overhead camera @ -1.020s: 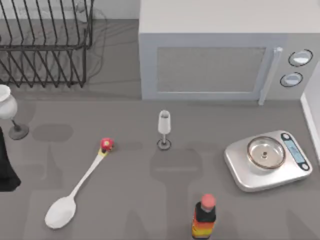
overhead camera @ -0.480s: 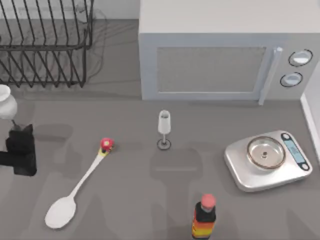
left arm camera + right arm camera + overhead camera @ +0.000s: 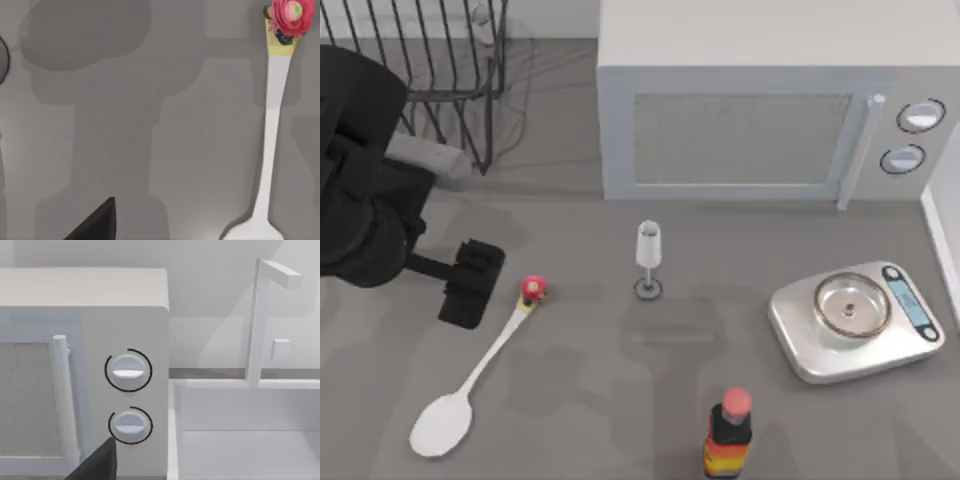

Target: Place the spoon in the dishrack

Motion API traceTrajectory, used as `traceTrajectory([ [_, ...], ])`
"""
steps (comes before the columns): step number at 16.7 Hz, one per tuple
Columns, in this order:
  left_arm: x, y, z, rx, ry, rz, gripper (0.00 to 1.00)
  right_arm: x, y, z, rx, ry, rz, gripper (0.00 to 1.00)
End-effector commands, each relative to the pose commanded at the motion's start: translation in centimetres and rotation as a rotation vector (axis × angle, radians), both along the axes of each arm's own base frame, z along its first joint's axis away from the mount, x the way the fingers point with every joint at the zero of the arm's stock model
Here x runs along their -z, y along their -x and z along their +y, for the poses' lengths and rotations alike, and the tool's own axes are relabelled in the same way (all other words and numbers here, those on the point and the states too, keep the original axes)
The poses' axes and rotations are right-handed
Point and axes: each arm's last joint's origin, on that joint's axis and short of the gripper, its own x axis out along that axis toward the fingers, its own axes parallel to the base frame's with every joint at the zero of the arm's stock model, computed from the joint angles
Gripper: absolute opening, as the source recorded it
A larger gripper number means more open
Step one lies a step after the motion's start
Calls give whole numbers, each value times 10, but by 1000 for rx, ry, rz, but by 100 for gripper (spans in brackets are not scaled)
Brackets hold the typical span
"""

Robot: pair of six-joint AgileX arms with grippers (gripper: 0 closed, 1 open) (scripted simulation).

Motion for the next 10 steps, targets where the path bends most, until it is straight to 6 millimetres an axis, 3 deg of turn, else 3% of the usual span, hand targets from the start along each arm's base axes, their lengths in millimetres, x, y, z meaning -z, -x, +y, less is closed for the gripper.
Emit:
traceTrajectory([
  [5, 22, -44, -40, 84, -98, 250, 100, 0, 0, 0, 0, 0, 0, 100],
  [10, 31, -58, -55, 114, -131, 320, 100, 0, 0, 0, 0, 0, 0, 100],
])
